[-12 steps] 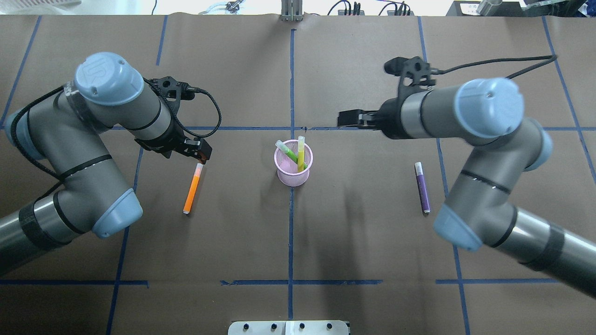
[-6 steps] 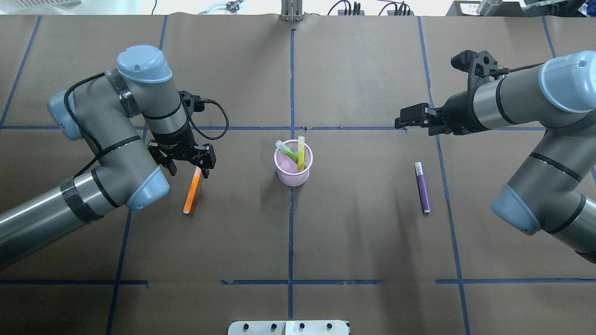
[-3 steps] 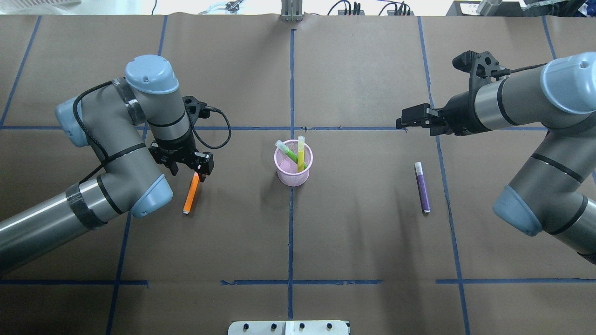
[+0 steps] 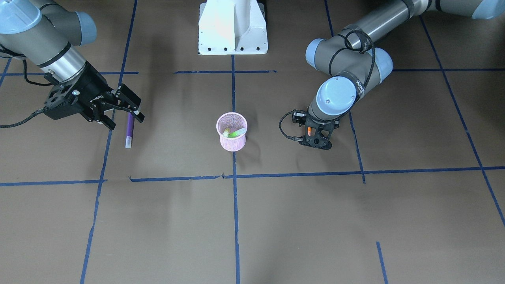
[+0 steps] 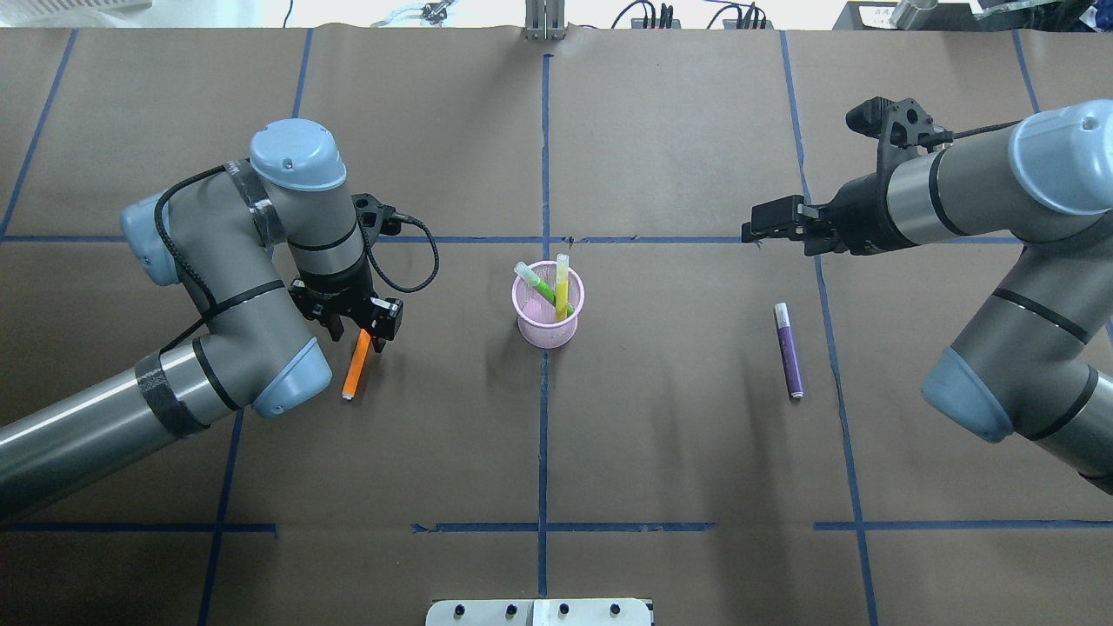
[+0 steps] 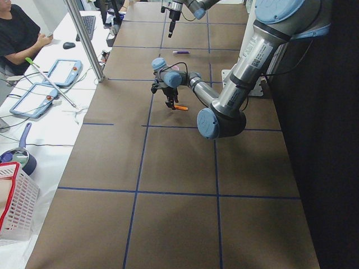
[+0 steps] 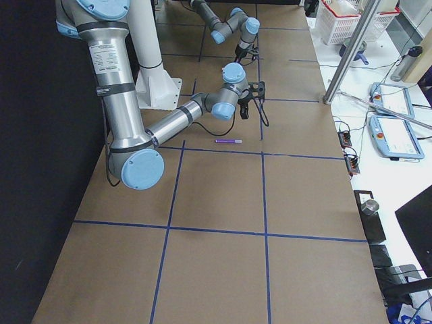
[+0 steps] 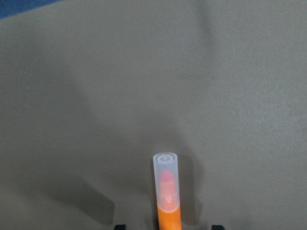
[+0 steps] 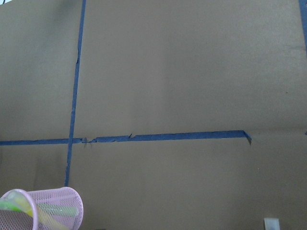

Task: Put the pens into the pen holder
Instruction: 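Close the left gripper on the orange marker and lift it, then carry the orange marker with the left gripper and drop it into the holder, then lower the right gripper onto the purple marker while the left gripper withdraws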

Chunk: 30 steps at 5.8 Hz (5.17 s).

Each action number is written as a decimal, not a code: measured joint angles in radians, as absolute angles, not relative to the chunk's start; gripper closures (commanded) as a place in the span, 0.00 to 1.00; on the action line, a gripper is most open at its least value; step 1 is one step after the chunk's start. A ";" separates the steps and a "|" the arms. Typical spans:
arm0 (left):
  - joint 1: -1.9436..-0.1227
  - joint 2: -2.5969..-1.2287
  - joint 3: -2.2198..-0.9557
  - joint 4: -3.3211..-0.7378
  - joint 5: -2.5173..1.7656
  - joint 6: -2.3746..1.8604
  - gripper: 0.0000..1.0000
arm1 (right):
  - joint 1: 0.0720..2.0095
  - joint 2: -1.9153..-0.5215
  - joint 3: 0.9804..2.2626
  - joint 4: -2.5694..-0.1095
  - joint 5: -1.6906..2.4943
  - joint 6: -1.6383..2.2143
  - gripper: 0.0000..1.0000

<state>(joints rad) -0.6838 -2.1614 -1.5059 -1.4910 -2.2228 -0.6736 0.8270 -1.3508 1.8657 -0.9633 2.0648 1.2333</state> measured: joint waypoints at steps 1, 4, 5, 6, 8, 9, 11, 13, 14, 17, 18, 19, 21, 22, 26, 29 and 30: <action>-0.681 -2.162 -1.505 -1.491 -2.222 -0.673 0.45 | 0.827 -1.351 1.865 -0.963 2.065 1.233 0.01; -0.677 -2.167 -1.492 -1.493 -2.204 -0.673 0.56 | 0.827 -1.350 1.866 -0.963 2.065 1.233 0.01; -0.676 -2.167 -1.489 -1.493 -2.203 -0.673 0.67 | 0.827 -1.350 1.865 -0.963 2.065 1.233 0.01; -0.675 -2.167 -1.489 -1.493 -2.203 -0.673 0.93 | 0.827 -1.350 1.866 -0.963 2.065 1.233 0.01; -0.675 -2.167 -1.488 -1.498 -2.203 -0.673 1.00 | 0.827 -1.351 1.867 -0.963 2.065 1.233 0.01; -0.675 -2.175 -1.493 -1.505 -2.203 -0.676 1.00 | 0.827 -1.351 1.867 -0.963 2.065 1.233 0.01; -0.676 -2.212 -1.604 -1.543 -2.146 -0.778 1.00 | 0.829 -1.351 1.869 -0.963 2.064 1.233 0.01; -0.676 -2.284 -1.736 -1.566 -2.029 -1.024 1.00 | 0.830 -1.351 1.870 -0.963 2.062 1.233 0.01; -0.669 -2.334 -1.762 -1.573 -1.941 -1.149 1.00 | 0.830 -1.351 1.870 -0.962 2.062 1.233 0.00; -0.528 -2.381 -1.749 -1.658 -1.607 -1.306 1.00 | 0.830 -1.352 1.870 -0.960 2.061 1.233 0.00; -0.484 -2.380 -1.735 -1.670 -1.511 -1.314 1.00 | 0.828 -1.350 1.869 -0.956 2.052 1.233 0.00; -0.457 -2.378 -1.720 -1.674 -1.448 -1.319 1.00 | 0.827 -1.348 1.869 -0.953 2.038 1.233 0.01; -0.441 -2.367 -1.688 -1.700 -1.406 -1.322 0.94 | 0.827 -1.350 1.869 -0.952 2.027 1.228 0.00; -0.437 -2.364 -1.662 -1.737 -1.390 -1.326 0.68 | 0.828 -1.371 1.875 -0.952 2.016 1.229 0.00; -0.440 -2.361 -1.655 -1.783 -1.384 -1.328 0.07 | 0.826 -1.416 1.895 -0.998 2.043 1.235 0.00; -0.473 -2.308 -1.781 -1.788 -1.390 -1.333 0.07 | 0.807 -1.402 1.878 -1.135 2.067 1.236 0.05; -0.497 -2.297 -1.804 -1.789 -1.407 -1.335 0.07 | 0.782 -1.382 1.848 -1.191 2.070 1.236 0.10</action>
